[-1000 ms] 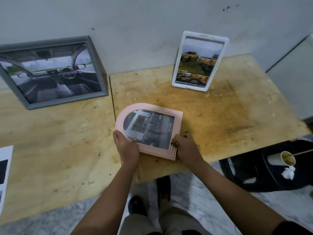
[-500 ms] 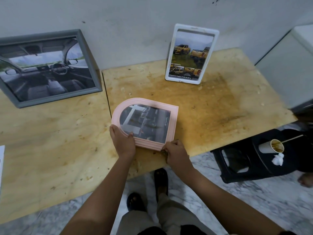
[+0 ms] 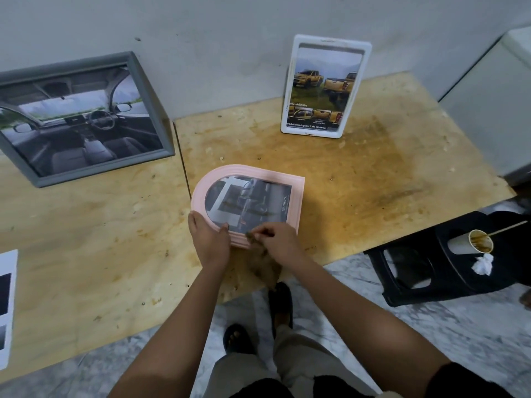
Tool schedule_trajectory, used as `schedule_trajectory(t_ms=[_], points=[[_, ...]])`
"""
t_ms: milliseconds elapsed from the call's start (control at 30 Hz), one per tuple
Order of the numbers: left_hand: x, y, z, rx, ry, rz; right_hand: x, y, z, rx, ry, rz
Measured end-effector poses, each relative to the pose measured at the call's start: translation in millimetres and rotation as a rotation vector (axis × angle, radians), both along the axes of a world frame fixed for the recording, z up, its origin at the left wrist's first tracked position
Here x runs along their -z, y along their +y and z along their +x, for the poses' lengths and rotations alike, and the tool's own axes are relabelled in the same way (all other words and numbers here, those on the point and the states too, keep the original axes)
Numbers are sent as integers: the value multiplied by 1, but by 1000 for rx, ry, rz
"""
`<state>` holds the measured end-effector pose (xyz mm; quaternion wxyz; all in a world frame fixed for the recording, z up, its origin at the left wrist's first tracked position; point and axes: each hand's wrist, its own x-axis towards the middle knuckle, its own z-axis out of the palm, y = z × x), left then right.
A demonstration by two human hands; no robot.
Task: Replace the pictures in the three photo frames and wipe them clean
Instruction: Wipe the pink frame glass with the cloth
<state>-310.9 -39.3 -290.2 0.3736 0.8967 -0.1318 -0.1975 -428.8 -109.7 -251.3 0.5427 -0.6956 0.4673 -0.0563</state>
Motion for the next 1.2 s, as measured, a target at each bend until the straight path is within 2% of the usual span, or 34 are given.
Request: schedule_trajectory(t_ms=[100, 133, 200, 267, 367, 467, 600, 767, 867, 1200], points=[[1, 2, 1, 13, -23, 1, -18, -37, -8, 377, -329, 548], [3, 3, 1, 23, -34, -6, -23, -49, -15, 491, -440, 654], [5, 5, 2, 34, -49, -10, -27, -73, -31, 612, -567, 724], [7, 7, 2, 44, -59, -11, -32, -88, -43, 669, -594, 701], [8, 10, 3, 62, -99, -9, -37, -96, -49, 592, -373, 471], [7, 11, 1, 47, -130, 11, -34, -88, -37, 376, -172, 26], [5, 10, -2, 2, -133, 2, -10, -60, -10, 28, -127, -477], [1, 6, -10, -55, -128, 5, 35, -34, -12, -508, -55, -822], [1, 0, -11, -103, -136, 22, 41, -30, -11, -587, -58, -841], [0, -9, -13, -154, -123, 39, 40, -50, 16, -697, -288, -795]])
